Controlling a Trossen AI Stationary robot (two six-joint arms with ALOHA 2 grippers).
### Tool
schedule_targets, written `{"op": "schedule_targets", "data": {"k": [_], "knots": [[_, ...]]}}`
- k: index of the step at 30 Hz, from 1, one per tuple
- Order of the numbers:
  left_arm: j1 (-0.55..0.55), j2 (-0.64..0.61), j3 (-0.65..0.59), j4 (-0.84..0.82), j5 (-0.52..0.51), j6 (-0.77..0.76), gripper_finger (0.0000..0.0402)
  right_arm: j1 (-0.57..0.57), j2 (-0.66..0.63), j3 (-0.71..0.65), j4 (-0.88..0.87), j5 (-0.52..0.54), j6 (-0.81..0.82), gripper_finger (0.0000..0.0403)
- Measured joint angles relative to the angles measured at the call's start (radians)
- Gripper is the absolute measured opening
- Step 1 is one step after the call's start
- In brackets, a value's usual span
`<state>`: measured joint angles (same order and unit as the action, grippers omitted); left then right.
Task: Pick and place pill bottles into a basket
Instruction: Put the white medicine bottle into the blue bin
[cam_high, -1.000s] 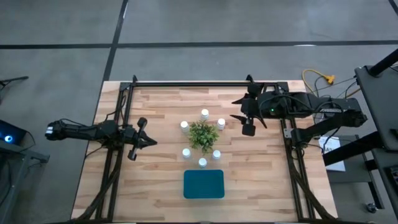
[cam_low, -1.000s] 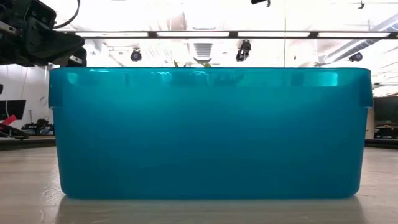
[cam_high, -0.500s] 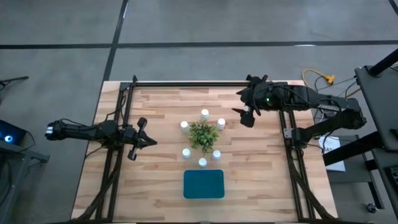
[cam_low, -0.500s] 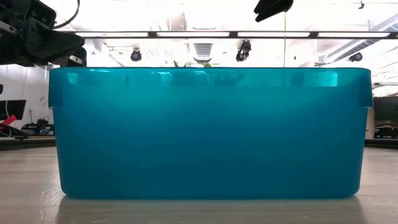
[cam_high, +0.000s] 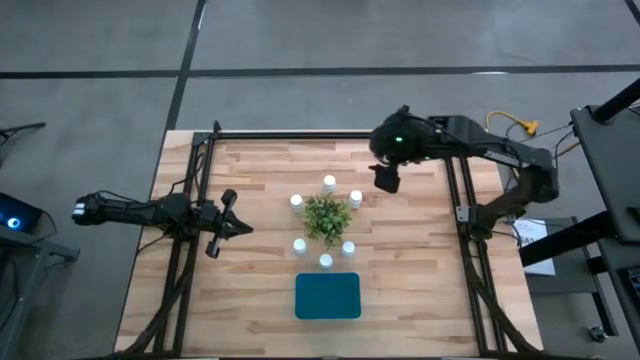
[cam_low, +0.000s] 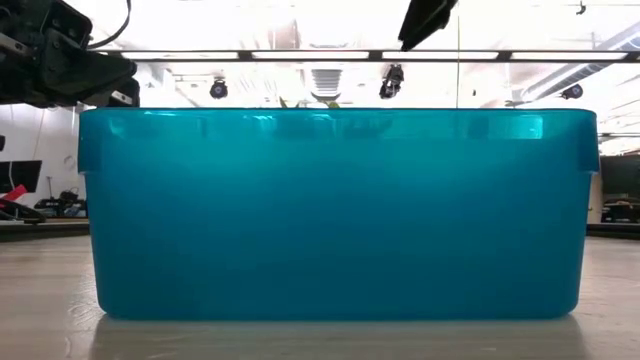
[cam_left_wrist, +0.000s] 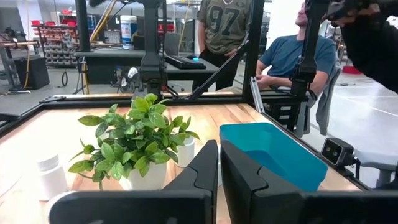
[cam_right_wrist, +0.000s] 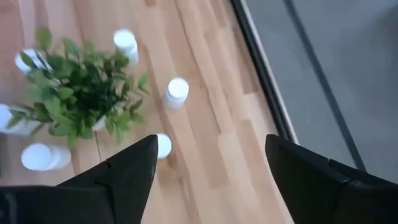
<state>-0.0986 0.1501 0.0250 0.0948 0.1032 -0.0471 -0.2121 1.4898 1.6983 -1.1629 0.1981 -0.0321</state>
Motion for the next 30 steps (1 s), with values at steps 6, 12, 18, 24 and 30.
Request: {"op": "schedule_targets", "data": {"k": [6, 12, 18, 24, 30], "knots": [[0.0, 0.001, 0.0, 0.0, 0.001, 0.0, 0.0001, -0.012, 0.107, 0.023, -0.039, -0.062, -0.027, 0.0287], [0.0, 0.002, 0.0, -0.007, 0.001, 0.0, 0.0001, -0.012, 0.179, 0.009, -0.039, -0.154, -0.07, 0.0282], [0.0, 0.002, 0.0, -0.008, 0.003, 0.0, 0.0001, -0.013, 0.206, -0.018, -0.039, -0.231, -0.073, 0.0273], [0.0, 0.002, 0.0, -0.031, 0.003, 0.0, 0.0001, -0.017, 0.221, -0.072, -0.007, -0.229, -0.072, 0.0271], [0.0, 0.006, 0.0, -0.035, 0.003, 0.0, 0.0001, -0.027, 0.223, -0.122, 0.076, -0.224, -0.076, 0.0282]]}}
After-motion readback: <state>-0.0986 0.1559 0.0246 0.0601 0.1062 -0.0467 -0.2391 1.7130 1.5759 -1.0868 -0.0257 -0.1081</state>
